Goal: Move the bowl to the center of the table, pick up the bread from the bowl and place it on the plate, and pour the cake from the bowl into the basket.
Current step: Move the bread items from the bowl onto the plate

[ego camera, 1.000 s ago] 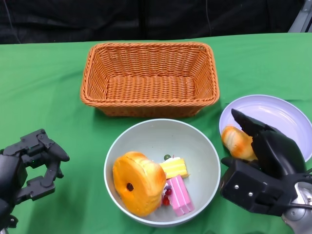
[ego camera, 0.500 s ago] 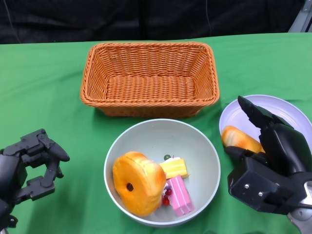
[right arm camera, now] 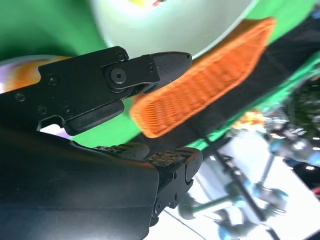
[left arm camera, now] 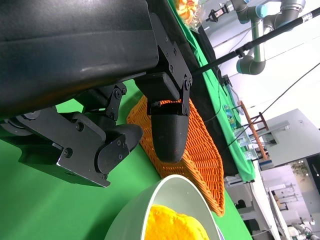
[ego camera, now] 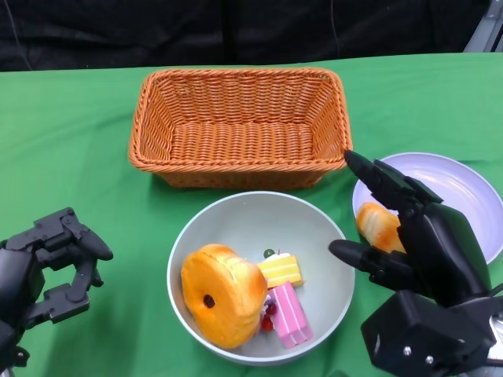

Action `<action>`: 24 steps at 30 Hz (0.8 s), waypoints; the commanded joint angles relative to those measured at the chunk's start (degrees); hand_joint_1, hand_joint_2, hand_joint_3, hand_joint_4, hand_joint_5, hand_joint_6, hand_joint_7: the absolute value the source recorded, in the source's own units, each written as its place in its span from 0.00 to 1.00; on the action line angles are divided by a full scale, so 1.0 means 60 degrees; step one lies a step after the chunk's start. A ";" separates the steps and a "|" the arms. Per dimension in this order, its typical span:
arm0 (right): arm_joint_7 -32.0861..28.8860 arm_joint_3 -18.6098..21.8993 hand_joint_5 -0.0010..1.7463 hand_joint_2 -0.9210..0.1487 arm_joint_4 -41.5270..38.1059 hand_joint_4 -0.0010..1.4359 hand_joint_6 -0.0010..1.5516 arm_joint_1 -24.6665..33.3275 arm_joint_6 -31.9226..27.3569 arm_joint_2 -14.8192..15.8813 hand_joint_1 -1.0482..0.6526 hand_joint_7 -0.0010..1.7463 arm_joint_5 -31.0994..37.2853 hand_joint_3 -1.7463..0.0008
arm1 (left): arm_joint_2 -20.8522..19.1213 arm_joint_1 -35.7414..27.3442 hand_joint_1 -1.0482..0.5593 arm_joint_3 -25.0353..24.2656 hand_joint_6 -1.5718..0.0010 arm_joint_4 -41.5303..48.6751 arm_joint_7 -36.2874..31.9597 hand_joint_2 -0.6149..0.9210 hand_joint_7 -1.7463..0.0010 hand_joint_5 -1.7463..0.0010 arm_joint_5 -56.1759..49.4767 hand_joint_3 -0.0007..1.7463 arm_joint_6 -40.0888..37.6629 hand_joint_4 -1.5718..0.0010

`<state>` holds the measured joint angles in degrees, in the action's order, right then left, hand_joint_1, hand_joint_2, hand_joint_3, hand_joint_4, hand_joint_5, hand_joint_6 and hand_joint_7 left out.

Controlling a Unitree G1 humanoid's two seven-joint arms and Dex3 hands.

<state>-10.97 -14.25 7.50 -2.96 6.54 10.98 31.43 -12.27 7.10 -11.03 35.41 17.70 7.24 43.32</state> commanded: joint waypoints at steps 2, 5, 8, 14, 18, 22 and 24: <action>0.0528 -0.0126 0.03 0.00 0.1109 0.22 0.23 0.0323 -0.0115 -0.0158 0.13 0.01 -0.0078 0.88 | -0.0156 0.0004 0.66 0.0002 0.51 0.0024 -0.0092 0.80 0.23 0.05 -0.0092 0.60 0.0047 0.51; 0.0940 -0.0263 0.03 0.00 0.1667 0.23 0.23 0.0484 -0.0101 -0.0224 0.13 0.01 -0.0136 0.88 | -0.0147 0.0043 0.66 0.0026 0.51 0.0096 -0.0017 0.80 0.23 0.05 -0.0035 0.60 0.0142 0.51; 0.1368 -0.0427 0.03 0.00 0.2156 0.23 0.23 0.0611 -0.0105 -0.0263 0.13 0.01 -0.0201 0.89 | -0.0143 0.0082 0.66 0.0046 0.52 0.0150 -0.0002 0.81 0.22 0.05 -0.0028 0.60 0.0189 0.51; 0.2255 -0.0877 0.03 0.00 0.2849 0.25 0.23 0.0632 -0.0507 -0.0542 0.14 0.01 -0.0289 0.89 | -0.0134 0.0227 0.65 0.0080 0.52 0.0359 -0.0026 0.81 0.23 0.06 -0.0036 0.58 0.0314 0.51; 0.2748 -0.1113 0.03 0.00 0.2866 0.25 0.23 0.0485 -0.0957 -0.0804 0.14 0.00 -0.0471 0.90 | -0.0137 0.0289 0.66 0.0100 0.51 0.0451 -0.0075 0.81 0.24 0.06 -0.0076 0.58 0.0371 0.51; 0.3231 -0.1357 0.03 0.00 0.2710 0.25 0.22 0.0225 -0.1417 -0.1132 0.15 0.00 -0.0840 0.91 | -0.0139 0.0291 0.66 0.0103 0.50 0.0425 -0.0262 0.82 0.25 0.07 -0.0234 0.57 0.0261 0.50; 0.3391 -0.1447 0.03 0.00 0.2588 0.26 0.22 0.0094 -0.1650 -0.1257 0.15 0.00 -0.0962 0.92 | -0.0128 0.0303 0.67 0.0102 0.50 0.0444 -0.0309 0.82 0.25 0.08 -0.0275 0.57 0.0310 0.50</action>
<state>8.77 -22.93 23.52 -1.63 -2.23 3.98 26.72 -12.26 8.56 -10.09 37.58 16.71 6.01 44.76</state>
